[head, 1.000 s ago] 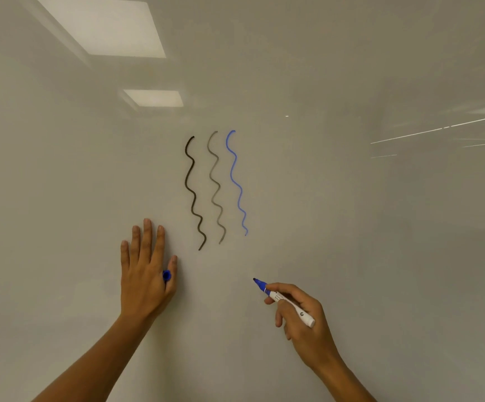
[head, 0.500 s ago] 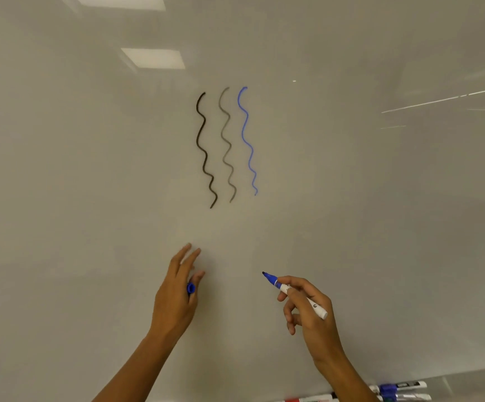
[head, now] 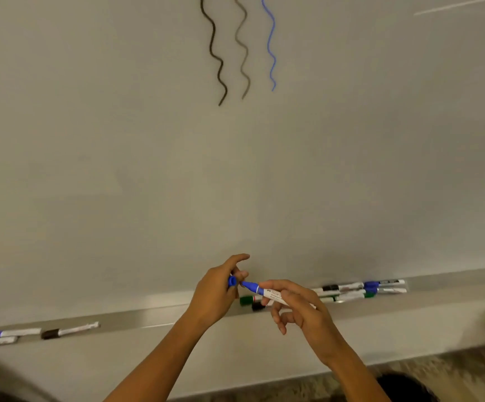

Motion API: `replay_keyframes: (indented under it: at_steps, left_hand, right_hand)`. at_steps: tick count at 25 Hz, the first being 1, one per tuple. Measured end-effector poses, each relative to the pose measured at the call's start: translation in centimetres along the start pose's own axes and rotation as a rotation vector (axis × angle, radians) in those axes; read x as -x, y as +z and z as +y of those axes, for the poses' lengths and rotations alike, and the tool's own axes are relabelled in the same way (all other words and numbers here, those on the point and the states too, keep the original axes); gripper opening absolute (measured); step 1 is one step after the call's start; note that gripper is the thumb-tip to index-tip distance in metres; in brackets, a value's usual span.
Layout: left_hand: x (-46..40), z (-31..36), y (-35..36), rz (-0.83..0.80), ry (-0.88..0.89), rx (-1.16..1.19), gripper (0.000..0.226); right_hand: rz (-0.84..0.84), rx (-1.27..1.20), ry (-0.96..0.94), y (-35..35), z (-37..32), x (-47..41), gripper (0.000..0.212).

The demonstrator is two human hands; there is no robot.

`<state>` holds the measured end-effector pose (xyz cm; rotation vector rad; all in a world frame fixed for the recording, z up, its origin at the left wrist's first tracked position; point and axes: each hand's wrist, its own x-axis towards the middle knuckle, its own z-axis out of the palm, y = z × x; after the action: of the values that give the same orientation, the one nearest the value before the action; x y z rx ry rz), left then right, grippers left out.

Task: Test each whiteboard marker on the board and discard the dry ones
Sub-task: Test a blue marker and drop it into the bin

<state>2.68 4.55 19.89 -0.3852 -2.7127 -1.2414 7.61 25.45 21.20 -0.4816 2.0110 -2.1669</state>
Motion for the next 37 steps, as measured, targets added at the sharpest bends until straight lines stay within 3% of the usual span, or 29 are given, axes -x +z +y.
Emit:
replay_keyframes:
  at_steps: [3, 7, 15, 17, 21, 26, 31, 37]
  left_hand:
    - [1.6, -0.7, 2.0, -0.078, 0.004, -0.091, 0.064]
    - [2.2, -1.7, 3.3, -0.163, 0.067, -0.215, 0.061]
    - [2.7, -1.9, 5.3, -0.373, 0.219, -0.195, 0.057]
    - [2.9, -1.9, 5.8, -0.454, 0.230, -0.100, 0.058]
    - [3.8, -0.8, 6.7, -0.577, 0.078, 0.290, 0.052]
    - [4.2, 2.8, 8.5, -0.589, 0.080, 0.515, 0.035]
    - [3.5, 7.8, 14.0, -0.489, 0.020, 0.716, 0.034]
    - [2.4, 13.2, 22.2, -0.433, -0.073, 0.767, 0.034]
  right_hand:
    - [0.045, 0.040, 0.066, 0.8, 1.6, 1.6, 0.031]
    - [0.125, 0.030, 0.119, 1.4, 3.2, 3.4, 0.032]
    - [0.208, 0.117, 0.166, 2.0, 4.0, 6.7, 0.020]
    - [0.236, 0.139, 0.215, 1.8, 3.7, 7.5, 0.021]
    - [0.270, 0.220, 0.234, 0.6, 3.2, 8.9, 0.022]
    - [0.540, 0.402, 0.143, -2.9, 4.0, 10.7, 0.023]
    - [0.499, 0.825, 0.119, -8.8, 5.2, 12.9, 0.027]
    - [0.405, 1.099, 0.077, -17.2, 4.7, 15.6, 0.032]
